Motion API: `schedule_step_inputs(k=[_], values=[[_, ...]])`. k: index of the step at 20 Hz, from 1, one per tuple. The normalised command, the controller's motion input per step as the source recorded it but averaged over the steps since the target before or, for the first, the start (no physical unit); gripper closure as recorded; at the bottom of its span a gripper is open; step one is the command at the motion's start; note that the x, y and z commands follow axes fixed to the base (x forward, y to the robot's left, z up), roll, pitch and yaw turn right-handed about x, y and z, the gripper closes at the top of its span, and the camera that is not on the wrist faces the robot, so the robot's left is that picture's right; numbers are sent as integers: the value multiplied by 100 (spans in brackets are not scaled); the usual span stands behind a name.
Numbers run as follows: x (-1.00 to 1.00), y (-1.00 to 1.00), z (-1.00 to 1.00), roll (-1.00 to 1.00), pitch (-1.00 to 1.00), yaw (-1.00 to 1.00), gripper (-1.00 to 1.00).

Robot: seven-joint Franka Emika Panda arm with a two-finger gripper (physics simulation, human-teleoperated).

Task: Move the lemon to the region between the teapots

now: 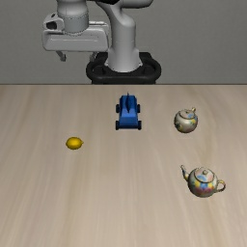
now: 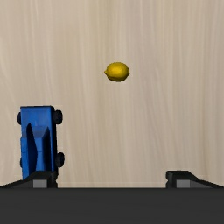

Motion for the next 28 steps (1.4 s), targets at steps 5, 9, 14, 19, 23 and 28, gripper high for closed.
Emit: schedule_step_inputs(k=[5,9,14,19,23,28], values=[[60,-40,0,0,0,0,-100],[100,0,0,0,0,0,-100],[80,20,0,0,0,0,-100],[0,0,-100,0,0,0,-100],[0,0,-100,0,0,0,-100],[0,0,-100,0,0,0,-100]])
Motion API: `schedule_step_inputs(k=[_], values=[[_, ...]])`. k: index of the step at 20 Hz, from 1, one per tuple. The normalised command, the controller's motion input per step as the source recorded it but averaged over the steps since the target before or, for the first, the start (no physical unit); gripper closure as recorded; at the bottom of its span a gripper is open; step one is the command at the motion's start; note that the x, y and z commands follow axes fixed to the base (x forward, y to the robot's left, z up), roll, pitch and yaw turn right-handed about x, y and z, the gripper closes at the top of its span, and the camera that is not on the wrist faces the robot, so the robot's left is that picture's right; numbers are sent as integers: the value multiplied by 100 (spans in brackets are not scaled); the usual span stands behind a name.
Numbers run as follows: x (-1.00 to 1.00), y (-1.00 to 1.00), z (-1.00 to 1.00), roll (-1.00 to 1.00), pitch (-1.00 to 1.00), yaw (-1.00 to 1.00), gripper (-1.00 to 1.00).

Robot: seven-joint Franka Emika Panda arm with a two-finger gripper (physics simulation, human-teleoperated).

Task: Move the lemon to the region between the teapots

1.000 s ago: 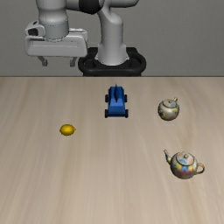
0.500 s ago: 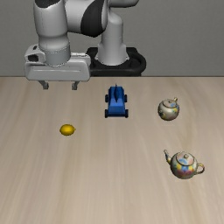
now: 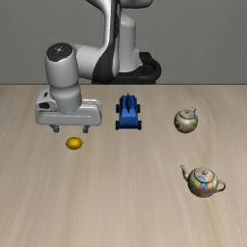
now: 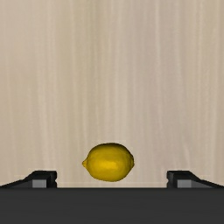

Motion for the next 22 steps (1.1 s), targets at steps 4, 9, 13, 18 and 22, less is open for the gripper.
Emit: schedule_step_inputs(k=[4,9,13,18,22], values=[[0,0,-100,0,0,0,-100],[-20,0,-20,0,0,0,100],[0,50,0,0,0,0,100],[0,100,0,0,0,0,100],[0,100,0,0,0,0,100]])
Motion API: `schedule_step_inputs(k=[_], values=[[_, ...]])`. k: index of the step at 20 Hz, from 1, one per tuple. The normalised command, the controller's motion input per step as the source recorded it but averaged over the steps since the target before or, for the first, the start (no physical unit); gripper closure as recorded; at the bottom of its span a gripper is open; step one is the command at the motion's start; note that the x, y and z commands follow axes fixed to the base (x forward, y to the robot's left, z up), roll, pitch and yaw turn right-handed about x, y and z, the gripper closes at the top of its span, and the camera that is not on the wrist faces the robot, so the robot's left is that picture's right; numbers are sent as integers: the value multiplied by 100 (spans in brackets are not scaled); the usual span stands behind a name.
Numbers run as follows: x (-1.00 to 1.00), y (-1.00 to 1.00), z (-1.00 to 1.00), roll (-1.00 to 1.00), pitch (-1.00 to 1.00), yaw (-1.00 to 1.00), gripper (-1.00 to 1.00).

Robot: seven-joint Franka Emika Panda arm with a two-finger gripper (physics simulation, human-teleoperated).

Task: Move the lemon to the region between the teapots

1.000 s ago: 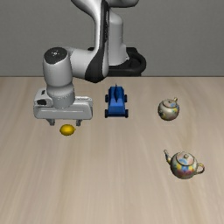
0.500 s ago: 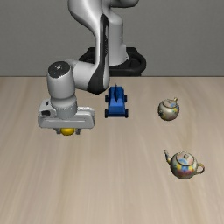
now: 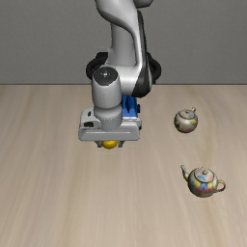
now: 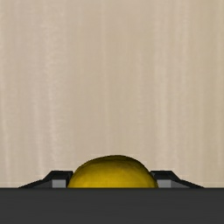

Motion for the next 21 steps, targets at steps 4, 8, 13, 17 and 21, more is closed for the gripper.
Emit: schedule_step_inputs(k=[4,8,13,17,21], values=[[0,100,0,0,0,0,100],[0,100,0,0,0,0,100],[0,100,0,0,0,0,100],[0,100,0,0,0,0,100],[0,100,0,0,0,0,100]])
